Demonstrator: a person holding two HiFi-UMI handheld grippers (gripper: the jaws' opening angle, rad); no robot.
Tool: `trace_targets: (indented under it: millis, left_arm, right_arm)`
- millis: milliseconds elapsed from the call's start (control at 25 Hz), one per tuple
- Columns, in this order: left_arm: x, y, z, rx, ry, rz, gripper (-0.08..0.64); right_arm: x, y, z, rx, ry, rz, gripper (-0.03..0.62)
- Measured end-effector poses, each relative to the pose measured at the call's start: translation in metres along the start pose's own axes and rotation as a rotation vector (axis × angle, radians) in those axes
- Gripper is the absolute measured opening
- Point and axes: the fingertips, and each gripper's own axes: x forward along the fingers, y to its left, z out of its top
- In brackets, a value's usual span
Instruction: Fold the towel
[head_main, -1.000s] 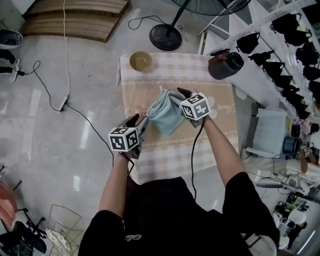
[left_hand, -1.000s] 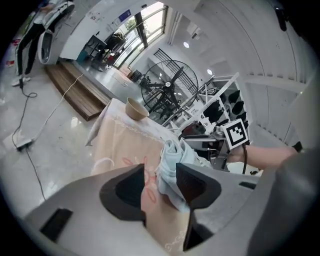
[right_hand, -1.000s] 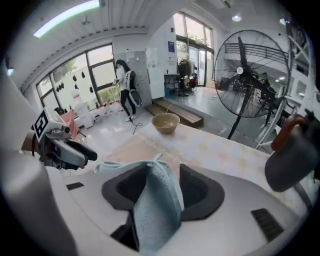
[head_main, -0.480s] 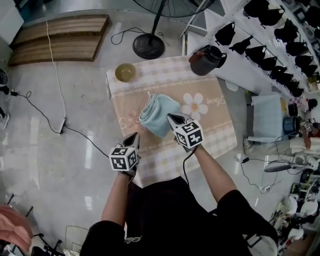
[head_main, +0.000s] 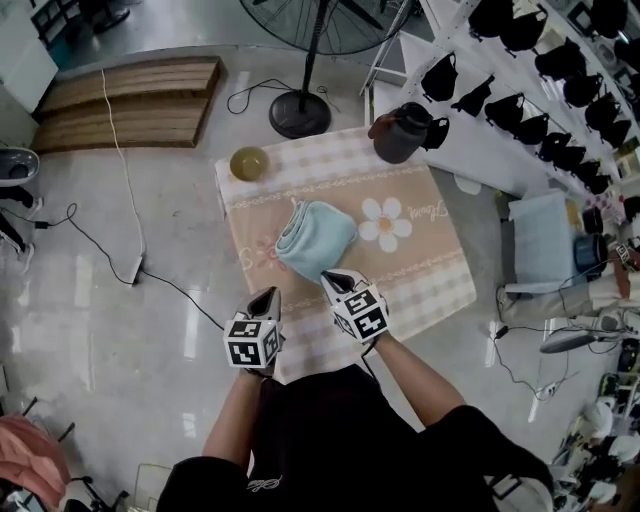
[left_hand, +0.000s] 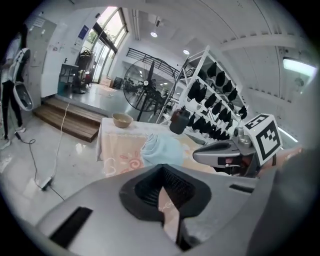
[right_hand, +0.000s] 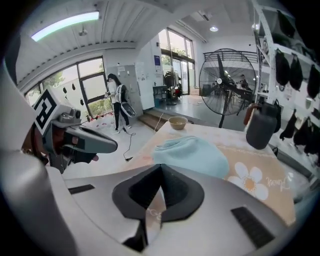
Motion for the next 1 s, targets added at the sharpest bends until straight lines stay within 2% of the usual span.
trace_targets:
  millis: [120, 200, 480, 640, 800, 1000]
  left_arm:
    - [-0.018, -0.007, 0.021, -0.027, -0.072, 0.061, 0.005]
    - [-0.029, -0.020, 0.044, -0.017, -0.123, 0.090, 0.005]
    - [-0.066, -0.074, 0.146, 0.116, -0.312, 0.153, 0.005]
    - [-0.088, -0.103, 0.191, 0.171, -0.435, 0.179, 0.005]
    - [-0.108, -0.132, 0.196, 0.201, -0.469, 0.174, 0.005]
    - [-0.127, -0.134, 0.210, 0.213, -0.540, 0.211, 0.005]
  right_arm:
    - [-0.020, 0.002, 0.026, -0.070, -0.059, 0.012, 0.002]
    - [-0.039, -0.001, 0.051, -0.094, -0.120, 0.012, 0.001]
    - [-0.109, -0.009, 0.136, -0.088, -0.335, 0.003, 0.001]
    - [-0.157, -0.012, 0.180, -0.110, -0.490, -0.003, 0.000]
    - [-0.201, -0.003, 0.194, -0.138, -0.575, -0.009, 0.001]
    - [-0.225, -0.013, 0.201, -0.141, -0.655, -0.057, 0.002]
